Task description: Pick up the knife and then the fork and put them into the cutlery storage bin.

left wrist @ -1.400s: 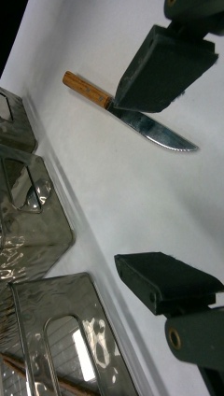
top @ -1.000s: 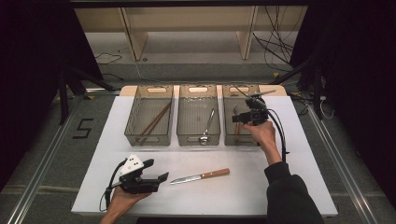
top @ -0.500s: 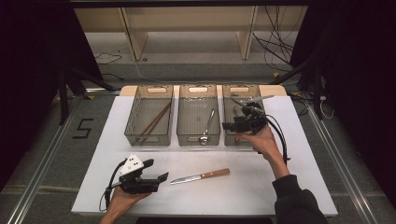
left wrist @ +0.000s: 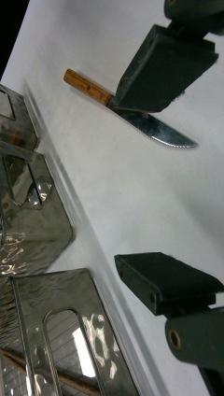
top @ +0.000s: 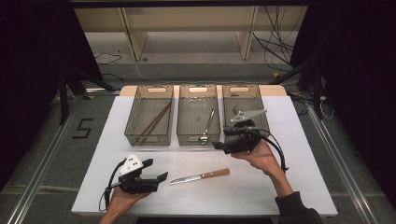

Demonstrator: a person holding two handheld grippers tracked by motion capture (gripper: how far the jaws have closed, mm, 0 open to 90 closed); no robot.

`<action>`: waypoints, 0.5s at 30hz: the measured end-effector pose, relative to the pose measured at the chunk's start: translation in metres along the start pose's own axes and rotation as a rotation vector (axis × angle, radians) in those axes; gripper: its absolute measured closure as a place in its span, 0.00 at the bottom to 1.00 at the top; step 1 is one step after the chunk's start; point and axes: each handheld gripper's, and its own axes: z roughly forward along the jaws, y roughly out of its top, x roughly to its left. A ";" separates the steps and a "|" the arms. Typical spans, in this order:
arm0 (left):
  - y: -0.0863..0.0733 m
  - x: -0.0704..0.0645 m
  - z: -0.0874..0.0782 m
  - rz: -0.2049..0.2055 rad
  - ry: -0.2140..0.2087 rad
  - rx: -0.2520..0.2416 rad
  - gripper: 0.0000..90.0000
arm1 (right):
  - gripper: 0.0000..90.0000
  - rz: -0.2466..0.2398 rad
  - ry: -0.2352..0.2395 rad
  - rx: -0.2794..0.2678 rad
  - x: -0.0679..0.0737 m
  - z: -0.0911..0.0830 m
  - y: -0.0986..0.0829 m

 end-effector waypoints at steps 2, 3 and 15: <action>0.000 0.000 0.000 0.001 -0.001 0.001 0.22 | 0.32 -0.018 0.013 0.009 0.006 0.002 -0.003; 0.000 0.000 0.000 0.002 -0.001 0.001 0.22 | 0.32 -0.022 0.020 0.012 0.008 0.003 -0.004; 0.000 0.001 -0.001 0.006 0.000 -0.004 0.22 | 0.30 -0.086 0.076 0.053 0.027 0.018 -0.016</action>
